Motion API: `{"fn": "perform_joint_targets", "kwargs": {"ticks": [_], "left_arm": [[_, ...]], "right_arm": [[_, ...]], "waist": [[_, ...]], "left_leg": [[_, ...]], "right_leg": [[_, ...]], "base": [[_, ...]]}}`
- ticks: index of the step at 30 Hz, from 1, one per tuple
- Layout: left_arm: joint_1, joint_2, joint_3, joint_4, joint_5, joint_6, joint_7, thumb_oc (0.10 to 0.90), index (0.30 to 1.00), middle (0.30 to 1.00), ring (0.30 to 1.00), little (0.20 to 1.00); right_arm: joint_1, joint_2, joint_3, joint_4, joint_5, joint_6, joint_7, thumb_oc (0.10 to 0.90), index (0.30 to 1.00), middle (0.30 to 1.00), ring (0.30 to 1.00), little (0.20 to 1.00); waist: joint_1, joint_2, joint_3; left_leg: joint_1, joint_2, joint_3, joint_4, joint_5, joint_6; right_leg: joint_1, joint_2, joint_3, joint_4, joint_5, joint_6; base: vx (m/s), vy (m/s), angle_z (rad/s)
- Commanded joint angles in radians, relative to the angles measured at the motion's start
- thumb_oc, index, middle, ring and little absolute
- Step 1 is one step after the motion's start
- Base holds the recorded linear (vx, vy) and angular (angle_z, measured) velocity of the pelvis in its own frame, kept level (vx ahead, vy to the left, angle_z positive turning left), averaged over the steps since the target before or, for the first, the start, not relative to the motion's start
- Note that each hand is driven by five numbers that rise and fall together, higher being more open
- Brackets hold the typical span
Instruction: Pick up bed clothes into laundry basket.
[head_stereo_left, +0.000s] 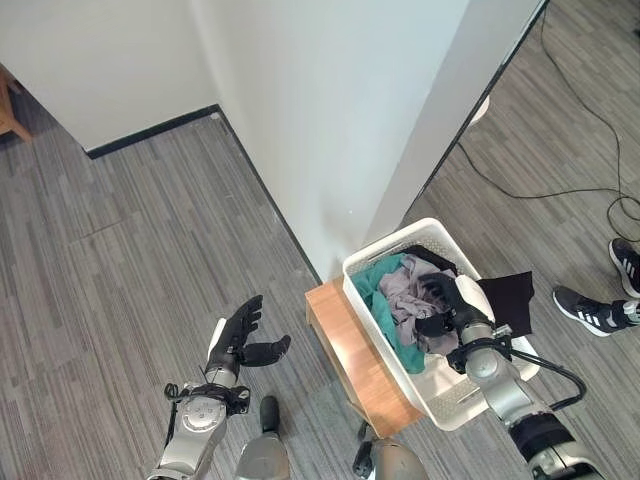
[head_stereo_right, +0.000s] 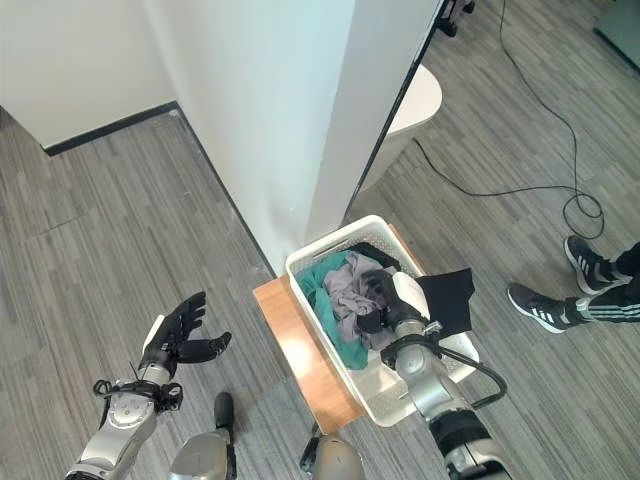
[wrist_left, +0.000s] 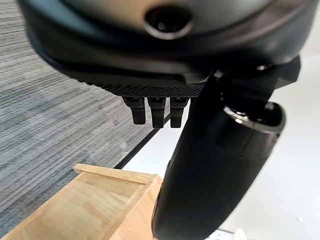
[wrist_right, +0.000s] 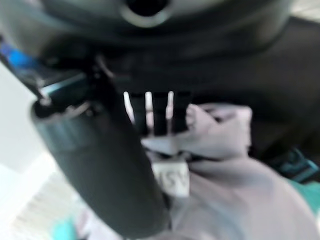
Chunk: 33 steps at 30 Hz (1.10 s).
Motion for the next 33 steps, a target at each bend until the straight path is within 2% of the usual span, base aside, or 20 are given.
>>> {"fn": "perform_joint_targets", "kwargs": {"ticks": [1,4,5,7,13,14,16,19,22,24,25,26,27,29,30,33], "left_arm": [[0.002,0.007,0.001,-0.081,0.005,-0.066,0.004,0.800,0.900,0.900,0.900,0.900],[0.009,0.002,0.011,-0.089,0.016,-0.057,-0.001,0.800,0.900,0.900,0.900,0.900],[0.019,-0.004,0.024,-0.095,0.028,-0.052,-0.002,0.800,0.900,0.900,0.900,0.900],[0.020,-0.004,0.023,-0.096,0.029,-0.052,-0.002,0.800,0.900,0.900,0.900,0.900],[0.042,-0.013,0.042,-0.104,0.052,-0.043,0.006,0.800,0.900,0.900,0.900,0.900],[0.049,-0.017,0.048,-0.112,0.063,-0.047,0.013,0.800,0.900,0.900,0.900,0.900],[0.051,-0.018,0.048,-0.114,0.071,-0.051,0.018,0.800,0.900,0.900,0.900,0.900],[0.058,-0.019,0.044,-0.121,0.099,-0.068,0.044,0.800,0.900,0.900,0.900,0.900],[0.071,-0.014,0.034,-0.145,0.103,-0.091,0.065,0.800,0.900,0.900,0.900,0.900],[0.085,-0.006,0.031,-0.170,0.099,-0.101,0.069,0.800,0.900,0.900,0.900,0.900],[0.094,-0.001,0.029,-0.189,0.091,-0.110,0.070,0.800,0.900,0.900,0.900,0.900],[0.094,-0.001,0.029,-0.189,0.091,-0.110,0.070,0.800,0.900,0.900,0.900,0.900],[0.095,0.003,0.030,-0.200,0.078,-0.116,0.068,0.800,0.900,0.900,0.900,0.900],[0.096,0.002,0.032,-0.200,0.075,-0.121,0.064,0.800,0.900,0.900,0.900,0.900],[0.097,0.001,0.033,-0.198,0.083,-0.132,0.063,0.800,0.900,0.900,0.900,0.900],[0.094,-0.004,0.022,-0.188,0.090,-0.140,0.075,0.800,0.900,0.900,0.900,0.900]], "right_arm": [[-0.037,-0.044,-0.050,-0.044,-0.045,-0.036,-0.039,0.800,0.900,0.900,0.900,0.900],[0.026,-0.045,-0.082,-0.130,-0.082,-0.036,-0.021,0.800,0.900,0.900,0.900,0.900],[0.089,-0.041,-0.115,-0.223,-0.109,-0.044,-0.002,0.800,0.900,0.900,0.900,0.900],[0.092,-0.041,-0.116,-0.226,-0.110,-0.043,-0.001,0.800,0.900,0.900,0.900,0.900],[0.208,-0.024,-0.189,-0.406,-0.142,-0.072,0.003,0.800,0.900,0.900,0.900,0.900],[0.237,-0.029,-0.211,-0.470,-0.180,-0.093,-0.011,0.800,0.900,0.900,0.900,0.900],[0.257,-0.025,-0.222,-0.509,-0.184,-0.109,-0.015,0.800,0.900,0.900,0.900,0.900],[0.341,-0.001,-0.229,-0.570,-0.154,-0.170,-0.023,0.800,0.900,0.900,0.900,0.900],[0.421,0.032,-0.207,-0.541,-0.074,-0.213,-0.013,0.800,0.900,0.900,0.900,0.900],[0.451,0.046,-0.182,-0.467,-0.061,-0.207,-0.009,0.800,0.900,0.900,0.900,0.900],[0.466,0.072,-0.173,-0.422,0.020,-0.212,0.005,0.800,0.900,0.900,0.900,0.900],[0.465,0.072,-0.173,-0.421,0.021,-0.213,0.005,0.800,0.900,0.900,0.900,0.900],[0.470,0.084,-0.180,-0.395,0.085,-0.228,0.007,0.800,0.900,0.900,0.900,0.900],[0.465,0.077,-0.180,-0.391,0.065,-0.233,0.003,0.800,0.900,0.900,0.900,0.900],[0.459,0.051,-0.173,-0.404,0.004,-0.244,-0.004,0.800,0.900,0.900,0.900,0.900],[0.441,0.017,-0.157,-0.424,-0.067,-0.253,-0.025,0.800,0.900,0.900,0.900,0.900]], "waist": [[0.004,-0.029,-0.099],[-0.008,-0.033,-0.112],[-0.024,-0.036,-0.126],[-0.023,-0.036,-0.127],[-0.061,-0.026,-0.153],[-0.078,-0.019,-0.158],[-0.082,-0.016,-0.162],[-0.106,-0.004,-0.172],[-0.124,0.006,-0.179],[-0.132,0.013,-0.188],[-0.138,0.022,-0.193],[-0.138,0.022,-0.195],[-0.142,0.028,-0.200],[-0.142,0.031,-0.203],[-0.140,0.034,-0.207],[-0.136,0.037,-0.217]], "left_leg": [[-0.044,-0.064,0.007,0.004,-0.081,0.086],[-0.026,-0.064,0.011,0.002,-0.091,0.088],[-0.011,-0.064,0.018,0.002,-0.098,0.089],[-0.011,-0.064,0.018,0.001,-0.099,0.089],[0.015,-0.064,0.036,-0.001,-0.109,0.093],[0.022,-0.064,0.044,-0.002,-0.113,0.095],[0.022,-0.064,0.048,-0.003,-0.109,0.096],[0.031,-0.062,0.061,-0.004,-0.112,0.096],[0.041,-0.059,0.070,-0.003,-0.116,0.093],[0.044,-0.058,0.073,-0.004,-0.114,0.092],[0.053,-0.057,0.075,-0.003,-0.119,0.090],[0.050,-0.057,0.075,-0.004,-0.115,0.091],[0.059,-0.057,0.076,-0.002,-0.119,0.089],[0.060,-0.057,0.077,-0.004,-0.116,0.089],[0.068,-0.057,0.077,-0.001,-0.121,0.088],[0.069,-0.056,0.076,-0.003,-0.118,0.086]], "right_leg": [[0.034,-0.065,-0.005,0.199,-0.247,0.037],[0.047,-0.066,0.000,0.200,-0.250,0.040],[0.058,-0.066,0.008,0.194,-0.251,0.041],[0.059,-0.066,0.008,0.194,-0.250,0.041],[0.073,-0.060,0.034,0.183,-0.251,0.041],[0.076,-0.058,0.046,0.181,-0.250,0.041],[0.073,-0.057,0.049,0.178,-0.245,0.040],[0.075,-0.054,0.061,0.176,-0.242,0.041],[0.079,-0.052,0.070,0.172,-0.244,0.043],[0.080,-0.045,0.081,0.162,-0.239,0.041],[0.087,-0.041,0.091,0.156,-0.244,0.041],[0.084,-0.040,0.092,0.154,-0.240,0.040],[0.093,-0.040,0.099,0.151,-0.244,0.039],[0.093,-0.038,0.102,0.147,-0.240,0.038],[0.101,-0.038,0.102,0.148,-0.245,0.039],[0.105,-0.037,0.102,0.140,-0.240,0.038]], "base": [[0.03,0.001,0.00],[0.04,0.000,-0.03],[0.04,0.000,-0.05],[0.03,-0.005,-0.08],[0.02,0.002,-0.11],[0.00,0.017,-0.11],[0.00,0.016,-0.10],[0.00,0.012,-0.16],[0.00,0.003,-0.07],[0.01,0.001,-0.16],[0.01,0.004,-0.10],[0.03,0.004,-0.10],[0.01,-0.002,-0.07],[0.02,-0.003,-0.09],[0.02,-0.014,-0.13],[0.01,-0.017,-0.14]]}}
